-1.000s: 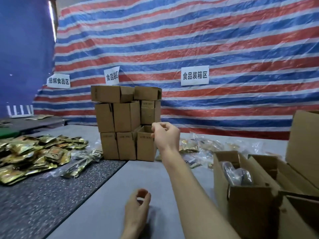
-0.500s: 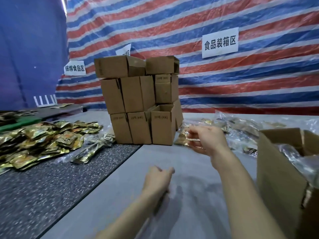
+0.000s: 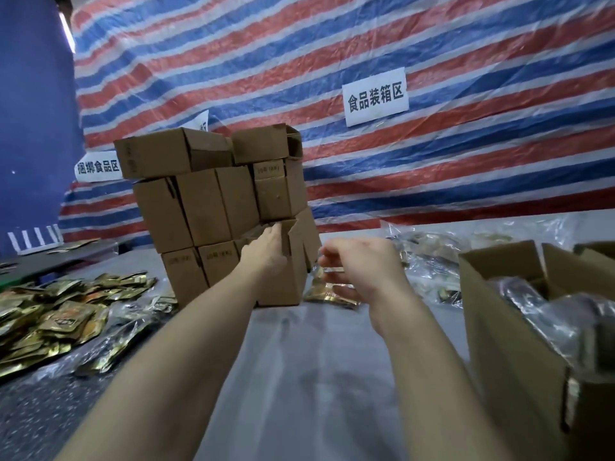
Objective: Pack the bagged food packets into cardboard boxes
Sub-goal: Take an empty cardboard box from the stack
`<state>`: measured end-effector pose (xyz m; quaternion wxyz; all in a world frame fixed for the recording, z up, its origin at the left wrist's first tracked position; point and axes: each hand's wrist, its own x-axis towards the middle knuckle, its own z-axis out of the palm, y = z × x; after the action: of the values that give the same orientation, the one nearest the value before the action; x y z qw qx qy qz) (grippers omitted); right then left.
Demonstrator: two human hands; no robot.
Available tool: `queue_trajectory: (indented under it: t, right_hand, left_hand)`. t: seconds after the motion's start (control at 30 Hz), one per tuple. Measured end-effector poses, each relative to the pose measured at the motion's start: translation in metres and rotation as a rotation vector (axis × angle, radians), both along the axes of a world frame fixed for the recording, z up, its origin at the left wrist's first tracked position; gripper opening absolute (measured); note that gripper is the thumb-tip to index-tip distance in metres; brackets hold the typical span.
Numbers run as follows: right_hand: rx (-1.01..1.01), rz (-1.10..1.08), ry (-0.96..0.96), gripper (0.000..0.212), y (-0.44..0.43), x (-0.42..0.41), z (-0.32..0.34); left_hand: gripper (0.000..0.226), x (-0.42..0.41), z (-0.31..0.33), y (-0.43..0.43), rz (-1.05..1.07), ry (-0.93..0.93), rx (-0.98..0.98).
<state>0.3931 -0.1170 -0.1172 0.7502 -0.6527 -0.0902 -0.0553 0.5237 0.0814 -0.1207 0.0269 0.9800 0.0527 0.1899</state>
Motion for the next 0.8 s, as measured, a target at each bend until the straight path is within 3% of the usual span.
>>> queue_trajectory:
  t: [0.13, 0.23, 0.33, 0.53, 0.8]
  right_hand:
    - [0.051, 0.011, -0.011, 0.023, -0.001, -0.003, 0.003]
    - [0.048, 0.010, -0.034, 0.025, 0.002, -0.005, 0.005]
    - [-0.034, 0.024, -0.075, 0.020, 0.004, -0.007, 0.004]
    - [-0.093, 0.005, -0.098, 0.012, 0.001, -0.009, 0.004]
    - [-0.251, -0.251, -0.112, 0.011, -0.009, -0.011, -0.001]
  left_hand:
    - [0.040, -0.006, -0.014, 0.003, 0.007, -0.113, 0.056]
    - [0.025, -0.027, -0.021, 0.003, -0.059, -0.217, 0.118]
    - [0.025, -0.055, -0.019, 0.004, -0.083, -0.243, 0.118]
    - [0.023, -0.138, -0.020, 0.006, -0.154, -0.359, -0.104]
    - [0.026, -0.236, -0.046, 0.005, -0.312, -0.554, -0.365]
